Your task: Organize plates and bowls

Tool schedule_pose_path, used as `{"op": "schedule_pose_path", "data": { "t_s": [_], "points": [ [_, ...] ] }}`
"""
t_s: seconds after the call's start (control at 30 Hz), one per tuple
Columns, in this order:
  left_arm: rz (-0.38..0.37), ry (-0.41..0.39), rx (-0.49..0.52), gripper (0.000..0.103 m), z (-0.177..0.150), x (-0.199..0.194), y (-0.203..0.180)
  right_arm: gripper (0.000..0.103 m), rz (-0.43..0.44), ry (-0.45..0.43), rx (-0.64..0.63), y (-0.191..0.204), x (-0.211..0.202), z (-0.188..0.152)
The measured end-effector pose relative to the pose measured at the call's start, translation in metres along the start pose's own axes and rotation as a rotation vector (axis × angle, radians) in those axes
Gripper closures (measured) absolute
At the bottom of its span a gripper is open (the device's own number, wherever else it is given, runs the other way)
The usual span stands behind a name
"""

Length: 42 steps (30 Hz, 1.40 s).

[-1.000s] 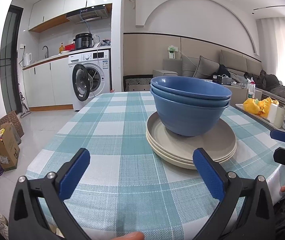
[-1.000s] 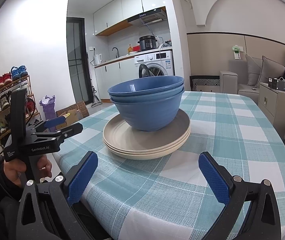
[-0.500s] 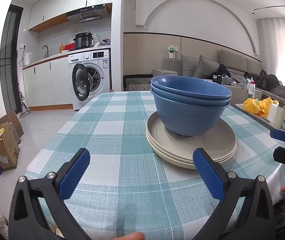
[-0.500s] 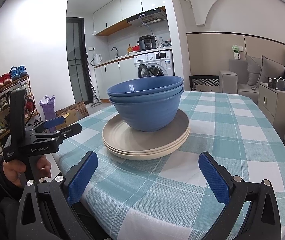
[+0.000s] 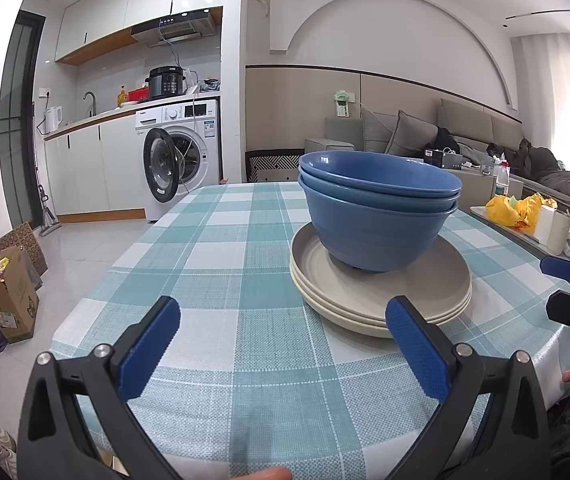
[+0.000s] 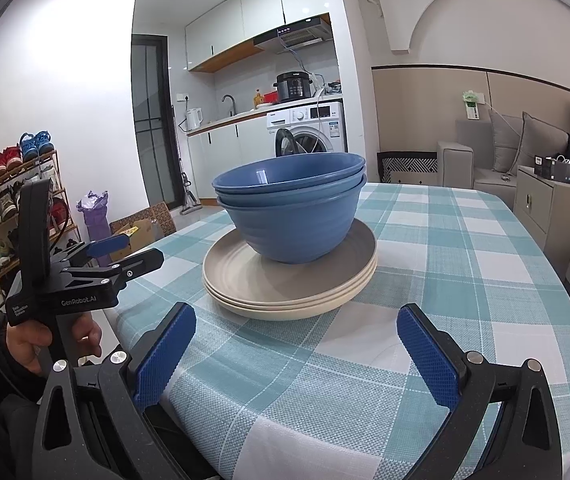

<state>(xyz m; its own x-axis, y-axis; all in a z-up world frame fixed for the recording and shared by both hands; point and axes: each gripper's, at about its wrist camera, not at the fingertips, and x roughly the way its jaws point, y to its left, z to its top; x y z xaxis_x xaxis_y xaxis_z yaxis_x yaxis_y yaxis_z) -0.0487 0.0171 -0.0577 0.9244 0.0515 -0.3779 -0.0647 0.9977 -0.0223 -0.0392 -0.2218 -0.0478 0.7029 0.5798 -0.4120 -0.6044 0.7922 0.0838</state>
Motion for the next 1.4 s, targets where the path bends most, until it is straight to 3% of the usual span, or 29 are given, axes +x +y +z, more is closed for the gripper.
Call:
{"op": "schedule_pose_path", "data": {
  "t_s": [1.4],
  "points": [
    [-0.001, -0.009, 0.005, 0.0, -0.0001, -0.0009, -0.002, 0.001, -0.001, -0.006, 0.007, -0.0006, -0.0002, -0.0021]
  ]
}}
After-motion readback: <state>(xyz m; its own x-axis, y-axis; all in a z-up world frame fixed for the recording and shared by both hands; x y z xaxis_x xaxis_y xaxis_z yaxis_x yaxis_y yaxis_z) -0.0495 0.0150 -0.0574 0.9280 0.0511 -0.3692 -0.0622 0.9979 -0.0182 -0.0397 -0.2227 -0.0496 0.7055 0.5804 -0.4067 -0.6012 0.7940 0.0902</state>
